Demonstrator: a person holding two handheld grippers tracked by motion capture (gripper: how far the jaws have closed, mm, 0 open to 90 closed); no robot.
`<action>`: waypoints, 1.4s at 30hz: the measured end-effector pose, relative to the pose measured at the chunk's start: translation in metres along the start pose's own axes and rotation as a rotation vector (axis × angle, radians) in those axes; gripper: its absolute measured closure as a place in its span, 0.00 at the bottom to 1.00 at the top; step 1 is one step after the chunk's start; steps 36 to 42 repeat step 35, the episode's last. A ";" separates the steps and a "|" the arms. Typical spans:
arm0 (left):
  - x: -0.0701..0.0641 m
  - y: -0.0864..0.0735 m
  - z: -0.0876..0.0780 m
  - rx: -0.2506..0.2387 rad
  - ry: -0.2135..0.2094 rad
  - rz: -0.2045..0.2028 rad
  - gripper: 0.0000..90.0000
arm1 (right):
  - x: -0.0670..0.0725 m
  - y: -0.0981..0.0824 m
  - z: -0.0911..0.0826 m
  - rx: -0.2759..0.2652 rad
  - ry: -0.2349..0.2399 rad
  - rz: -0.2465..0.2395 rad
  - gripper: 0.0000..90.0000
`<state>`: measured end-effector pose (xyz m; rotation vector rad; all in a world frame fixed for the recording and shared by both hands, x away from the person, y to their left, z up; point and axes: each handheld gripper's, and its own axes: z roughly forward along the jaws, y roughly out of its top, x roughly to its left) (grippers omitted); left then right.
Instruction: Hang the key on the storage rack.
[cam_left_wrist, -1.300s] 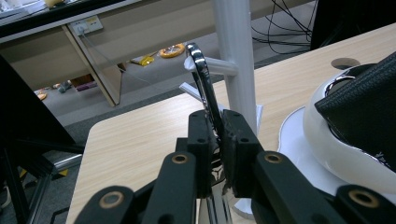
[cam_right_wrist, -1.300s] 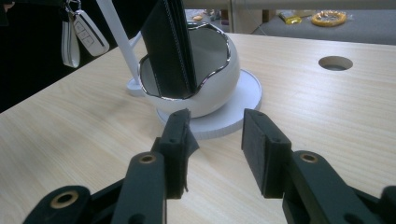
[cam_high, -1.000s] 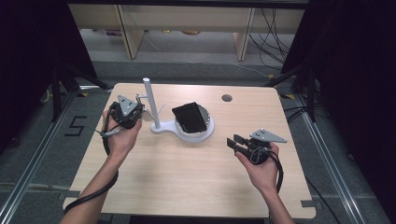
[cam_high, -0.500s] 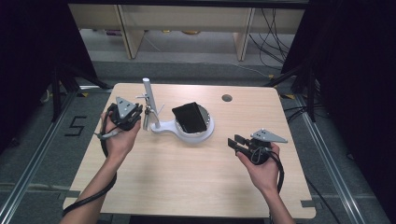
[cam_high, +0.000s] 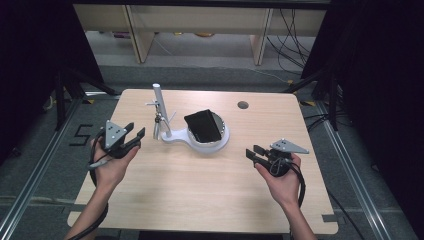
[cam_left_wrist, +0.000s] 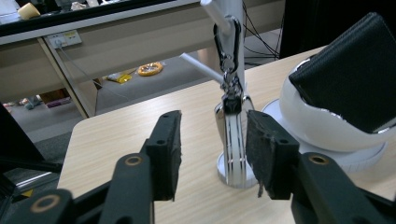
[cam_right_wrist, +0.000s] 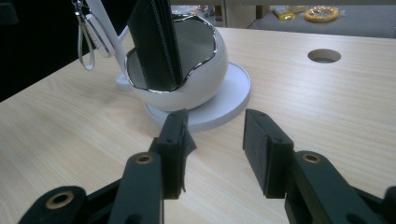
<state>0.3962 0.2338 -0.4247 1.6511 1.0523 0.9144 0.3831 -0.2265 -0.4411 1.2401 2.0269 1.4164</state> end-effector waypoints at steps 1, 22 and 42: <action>0.000 -0.004 -0.002 -0.003 -0.003 -0.003 0.59 | 0.003 0.000 -0.001 0.013 0.008 0.049 0.68; 0.007 -0.089 -0.014 0.007 0.008 -0.111 0.52 | -0.019 -0.020 0.007 0.043 -0.025 0.009 0.66; 0.002 -0.104 -0.019 -0.054 -0.021 -0.150 0.50 | -0.023 -0.031 0.010 0.065 -0.032 0.022 0.64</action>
